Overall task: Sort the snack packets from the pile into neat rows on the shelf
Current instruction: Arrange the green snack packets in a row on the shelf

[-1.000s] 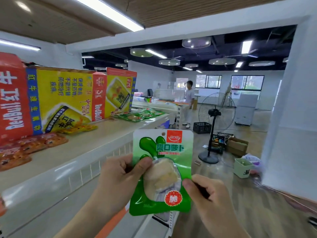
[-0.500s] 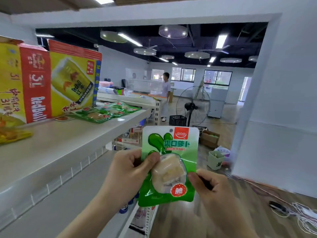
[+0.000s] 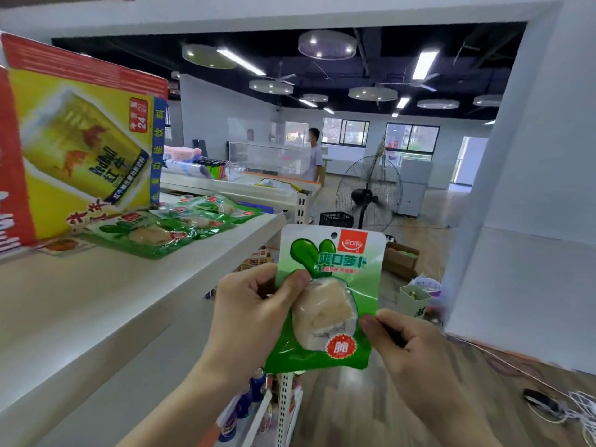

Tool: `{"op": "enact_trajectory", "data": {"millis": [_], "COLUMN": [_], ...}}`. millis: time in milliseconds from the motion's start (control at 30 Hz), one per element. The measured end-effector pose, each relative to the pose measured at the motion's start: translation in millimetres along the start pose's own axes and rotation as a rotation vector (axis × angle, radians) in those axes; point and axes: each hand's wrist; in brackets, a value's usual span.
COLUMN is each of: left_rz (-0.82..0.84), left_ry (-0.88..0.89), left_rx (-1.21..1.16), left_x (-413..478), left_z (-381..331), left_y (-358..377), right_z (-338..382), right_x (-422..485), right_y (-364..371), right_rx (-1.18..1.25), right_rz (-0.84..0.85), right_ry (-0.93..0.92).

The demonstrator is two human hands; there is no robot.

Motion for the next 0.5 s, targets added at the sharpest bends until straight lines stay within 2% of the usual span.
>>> {"op": "enact_trajectory", "data": {"millis": [200, 500], "left_rz": [-0.082, -0.475], "left_ry": [-0.033, -0.008], "left_rx": [0.026, 0.251], "left_x": [54, 131], "left_z": [25, 41], "left_y": [10, 32], "right_z": [-66, -162], "right_x": [56, 159], "right_y": [9, 21], "right_rx": [0.115, 0.242], "right_rz": [0.075, 0.315], "right_ry": [-0.011, -0.133]}}
Point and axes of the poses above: each hand's wrist, its own x-axis towards the middle knuckle, its own y-axis out of the palm, z = x × y, and after that the axes turned 15 degrees about -y, right-handed
